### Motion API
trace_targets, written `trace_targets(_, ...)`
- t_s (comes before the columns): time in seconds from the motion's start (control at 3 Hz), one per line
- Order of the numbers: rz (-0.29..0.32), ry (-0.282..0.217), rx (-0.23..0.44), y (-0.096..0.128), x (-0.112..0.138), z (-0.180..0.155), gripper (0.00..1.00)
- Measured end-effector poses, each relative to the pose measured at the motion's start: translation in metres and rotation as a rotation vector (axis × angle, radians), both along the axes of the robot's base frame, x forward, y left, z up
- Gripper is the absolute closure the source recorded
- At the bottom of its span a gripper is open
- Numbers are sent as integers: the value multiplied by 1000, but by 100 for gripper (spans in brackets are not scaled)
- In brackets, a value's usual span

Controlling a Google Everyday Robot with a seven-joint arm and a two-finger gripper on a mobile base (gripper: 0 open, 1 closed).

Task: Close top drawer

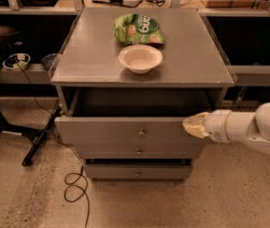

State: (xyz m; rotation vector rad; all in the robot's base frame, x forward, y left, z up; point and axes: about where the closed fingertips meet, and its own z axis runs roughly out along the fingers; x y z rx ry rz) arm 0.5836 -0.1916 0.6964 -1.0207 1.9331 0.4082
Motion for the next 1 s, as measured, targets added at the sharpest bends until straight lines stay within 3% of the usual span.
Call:
trace_targets(0.33, 0, 0, 0, 0, 0, 0, 100)
trace_targets(0.67, 0, 0, 0, 0, 0, 0, 84)
trace_targets(1.0, 0, 0, 0, 0, 0, 0, 61)
